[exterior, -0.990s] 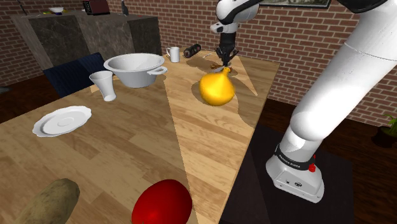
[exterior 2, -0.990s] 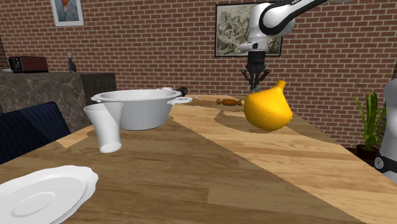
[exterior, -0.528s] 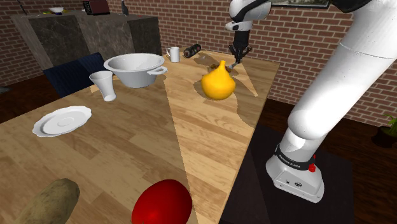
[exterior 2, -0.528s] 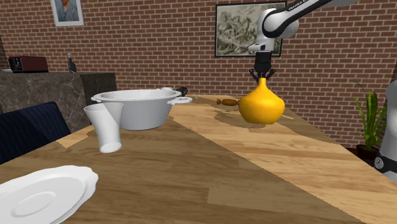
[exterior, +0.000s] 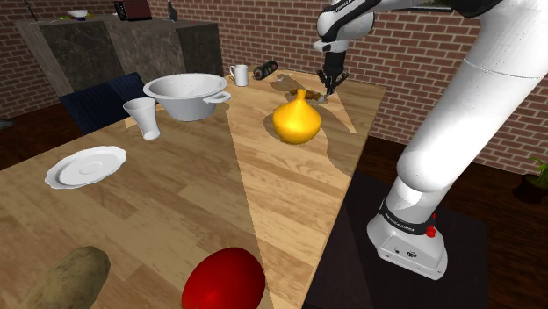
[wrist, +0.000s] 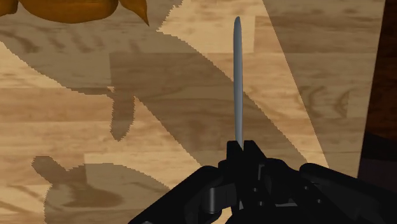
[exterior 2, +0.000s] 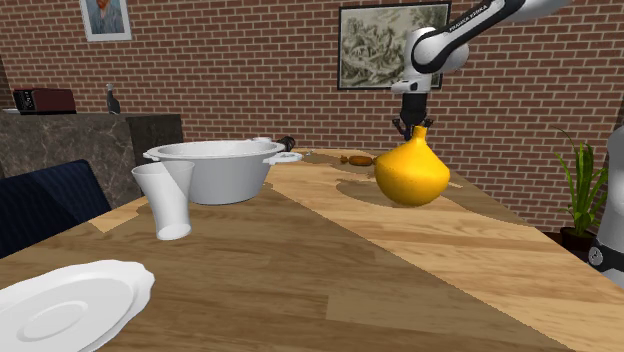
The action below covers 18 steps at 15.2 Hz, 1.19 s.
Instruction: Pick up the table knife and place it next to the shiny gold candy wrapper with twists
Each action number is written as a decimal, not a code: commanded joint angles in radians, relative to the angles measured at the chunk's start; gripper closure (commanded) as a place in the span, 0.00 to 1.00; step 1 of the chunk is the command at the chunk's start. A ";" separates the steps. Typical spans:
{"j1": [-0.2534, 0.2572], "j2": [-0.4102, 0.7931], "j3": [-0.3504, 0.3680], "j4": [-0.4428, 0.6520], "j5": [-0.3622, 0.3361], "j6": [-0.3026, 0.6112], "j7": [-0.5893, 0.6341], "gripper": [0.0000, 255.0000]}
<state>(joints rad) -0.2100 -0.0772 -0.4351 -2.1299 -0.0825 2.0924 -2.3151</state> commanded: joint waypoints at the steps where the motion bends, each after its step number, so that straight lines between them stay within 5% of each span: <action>1: -0.001 0.013 -0.002 -0.013 0.005 0.026 -0.004 1.00; 13: -0.004 0.093 -0.008 -0.099 0.041 0.186 -0.026 1.00; 18: -0.004 0.093 -0.008 -0.099 0.041 0.186 -0.026 1.00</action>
<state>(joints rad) -0.2138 0.0160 -0.4435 -2.2287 -0.0417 2.2777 -2.3412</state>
